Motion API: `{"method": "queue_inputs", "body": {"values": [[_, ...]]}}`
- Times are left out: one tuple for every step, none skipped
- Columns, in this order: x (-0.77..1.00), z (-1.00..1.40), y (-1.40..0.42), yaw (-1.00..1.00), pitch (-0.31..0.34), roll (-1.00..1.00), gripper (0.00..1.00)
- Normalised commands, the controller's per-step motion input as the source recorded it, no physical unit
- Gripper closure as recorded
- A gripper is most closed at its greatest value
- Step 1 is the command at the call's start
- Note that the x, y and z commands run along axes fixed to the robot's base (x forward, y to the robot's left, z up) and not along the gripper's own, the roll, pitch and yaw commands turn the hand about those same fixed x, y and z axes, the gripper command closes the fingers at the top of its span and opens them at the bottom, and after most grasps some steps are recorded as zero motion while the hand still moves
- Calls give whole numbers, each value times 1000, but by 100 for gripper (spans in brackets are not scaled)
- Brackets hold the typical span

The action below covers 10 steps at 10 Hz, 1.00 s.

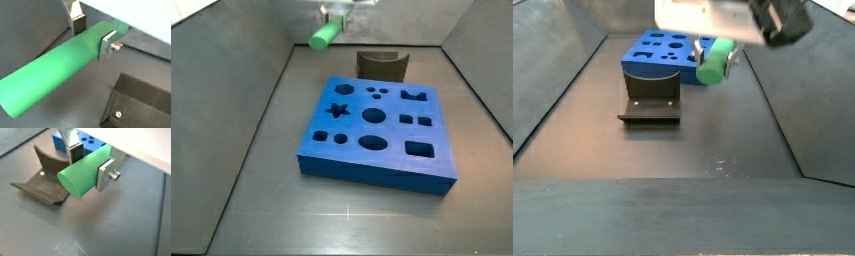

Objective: Pick up the oval object. Move up. Place the oval object on the fixture. Regrasp the oval object. Move to above the board. Insert the oval object.
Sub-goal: Place the oval object on the fixture.

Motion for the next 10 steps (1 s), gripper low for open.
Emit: {"method": "queue_inputs", "body": {"values": [[-22,1000,-10,3,21,-19,100],[-20,846,-9,3,26,-22,100],[-16,730,-8,3,30,-25,100],[-3,438,-6,2,45,-32,100],[3,320,-4,1,53,-35,100],[1000,-75,-437,1000,216,-71,100],[1000,-111,-427,1000,236,-68,100],[1000,-80,-347,795,240,-48,100],[1000,-68,-320,631,230,-42,100],[1000,-60,-278,367,192,-28,100]]}}
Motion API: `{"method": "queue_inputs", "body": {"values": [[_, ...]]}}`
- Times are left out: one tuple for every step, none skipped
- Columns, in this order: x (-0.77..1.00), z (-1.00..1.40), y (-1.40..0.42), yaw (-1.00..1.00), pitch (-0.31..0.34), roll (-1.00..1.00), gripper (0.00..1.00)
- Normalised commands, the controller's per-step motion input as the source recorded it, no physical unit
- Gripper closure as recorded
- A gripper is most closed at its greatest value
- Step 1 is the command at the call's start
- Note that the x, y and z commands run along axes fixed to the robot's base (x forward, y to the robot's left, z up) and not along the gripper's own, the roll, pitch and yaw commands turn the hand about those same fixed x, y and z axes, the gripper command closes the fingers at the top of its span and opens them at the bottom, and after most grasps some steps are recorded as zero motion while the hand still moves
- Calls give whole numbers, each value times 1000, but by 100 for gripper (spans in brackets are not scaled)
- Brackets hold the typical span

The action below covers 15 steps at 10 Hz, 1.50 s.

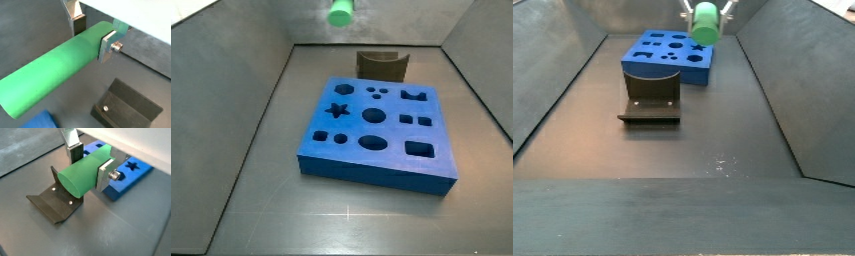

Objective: Pick up the oval object. Move up. Place the oval object on the fixture. Regrasp the oval object. Move to above the board. Insert the oval object.
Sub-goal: Place the oval object on the fixture.

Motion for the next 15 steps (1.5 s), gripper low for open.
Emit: {"method": "queue_inputs", "body": {"values": [[1000,-57,-251,234,168,-17,100],[1000,-45,-217,144,149,-5,100],[1000,-39,-192,94,143,4,100],[1000,-31,-165,62,145,16,100],[1000,-26,-140,47,146,25,100],[1000,-25,-127,43,143,31,100],[1000,-15,-97,37,152,44,100],[1000,-9,-83,37,157,49,100],[1000,-6,-65,37,167,57,100],[1000,-6,-55,39,166,63,100],[569,256,1000,93,50,-1000,100],[519,260,1000,91,53,-1000,100],[388,157,836,51,76,-1000,100],[301,58,665,36,96,-1000,100],[210,7,425,14,132,-1000,100]]}}
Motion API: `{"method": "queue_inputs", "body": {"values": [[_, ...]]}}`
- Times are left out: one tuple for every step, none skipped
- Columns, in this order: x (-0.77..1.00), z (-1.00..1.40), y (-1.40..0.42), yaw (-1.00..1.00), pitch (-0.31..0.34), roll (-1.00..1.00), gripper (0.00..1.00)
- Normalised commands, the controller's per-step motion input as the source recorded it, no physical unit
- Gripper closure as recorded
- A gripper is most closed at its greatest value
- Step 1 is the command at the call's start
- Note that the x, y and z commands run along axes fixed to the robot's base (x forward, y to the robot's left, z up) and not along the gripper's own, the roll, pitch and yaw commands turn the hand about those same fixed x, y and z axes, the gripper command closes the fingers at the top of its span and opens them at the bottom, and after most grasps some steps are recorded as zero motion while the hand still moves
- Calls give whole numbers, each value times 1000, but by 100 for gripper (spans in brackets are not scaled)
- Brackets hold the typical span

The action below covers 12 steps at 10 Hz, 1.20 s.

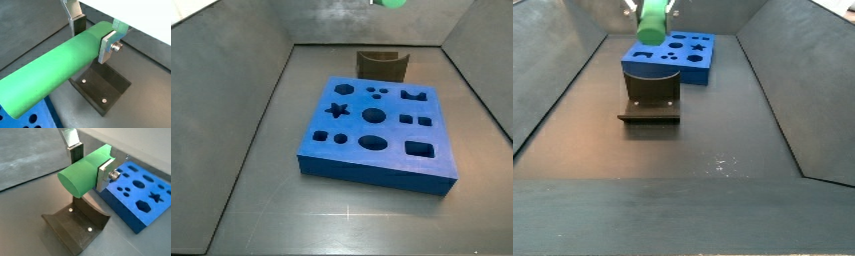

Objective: Pick up the oval object. Move up. Place the oval object on the fixture. Regrasp the oval object. Move to above the board. Insert the oval object.
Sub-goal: Place the oval object on the fixture.

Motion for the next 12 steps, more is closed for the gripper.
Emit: {"method": "queue_inputs", "body": {"values": [[128,12,196,-10,173,-1000,100],[75,6,73,-31,176,-894,100],[55,1,57,-47,150,-748,100],[48,0,61,-75,112,-499,100],[63,-5,47,-79,104,-334,100],[70,-3,34,-83,92,-221,100],[113,-1000,71,-101,46,-1000,100],[116,-1000,78,-106,36,-1000,100],[121,-1000,84,-108,44,-1000,100],[138,-1000,86,-114,75,-1000,100],[144,-1000,92,-119,79,-1000,100],[152,-1000,99,-142,81,-1000,100]]}}
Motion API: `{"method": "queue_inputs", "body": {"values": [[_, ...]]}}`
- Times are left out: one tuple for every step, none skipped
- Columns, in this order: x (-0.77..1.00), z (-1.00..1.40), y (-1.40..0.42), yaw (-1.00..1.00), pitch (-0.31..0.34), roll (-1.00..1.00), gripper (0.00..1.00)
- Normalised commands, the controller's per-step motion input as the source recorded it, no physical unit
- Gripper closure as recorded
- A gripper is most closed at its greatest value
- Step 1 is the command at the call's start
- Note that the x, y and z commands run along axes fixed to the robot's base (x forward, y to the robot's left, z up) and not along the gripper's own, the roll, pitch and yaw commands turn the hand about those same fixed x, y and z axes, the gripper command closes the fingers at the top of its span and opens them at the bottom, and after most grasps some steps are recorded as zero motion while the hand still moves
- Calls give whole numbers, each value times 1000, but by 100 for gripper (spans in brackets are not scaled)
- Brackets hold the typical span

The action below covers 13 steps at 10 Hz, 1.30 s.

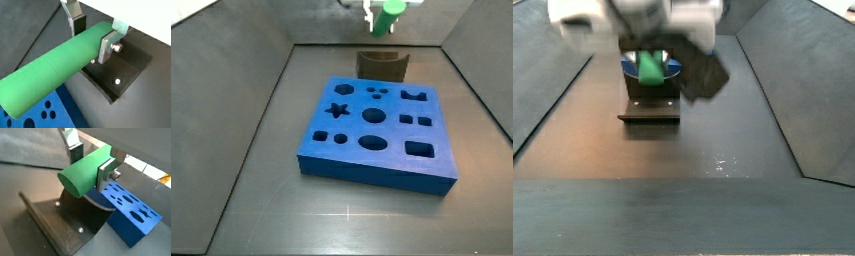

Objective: Pick up the oval object. Move up. Place the oval object on the fixture. Regrasp the oval object. Move to above the board. Insert the oval object.
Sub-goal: Place the oval object on the fixture, then regrasp the oval object.

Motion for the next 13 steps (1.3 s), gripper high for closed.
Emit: {"method": "queue_inputs", "body": {"values": [[160,-1000,105,-146,69,-876,100],[175,-1000,115,-137,52,-651,100],[183,-1000,119,-133,45,-538,100],[172,-886,110,-121,38,-324,100],[141,-682,82,-113,23,-229,100],[100,-410,65,-105,4,-182,100],[89,-292,76,-100,-5,-155,100],[60,-233,102,-83,-22,-116,100],[60,-232,101,-74,-25,-112,100],[0,0,0,0,0,0,0],[0,1000,0,-3,39,-15,0],[-5,1000,3,-1,40,-11,0],[-23,1000,7,1,46,4,0]]}}
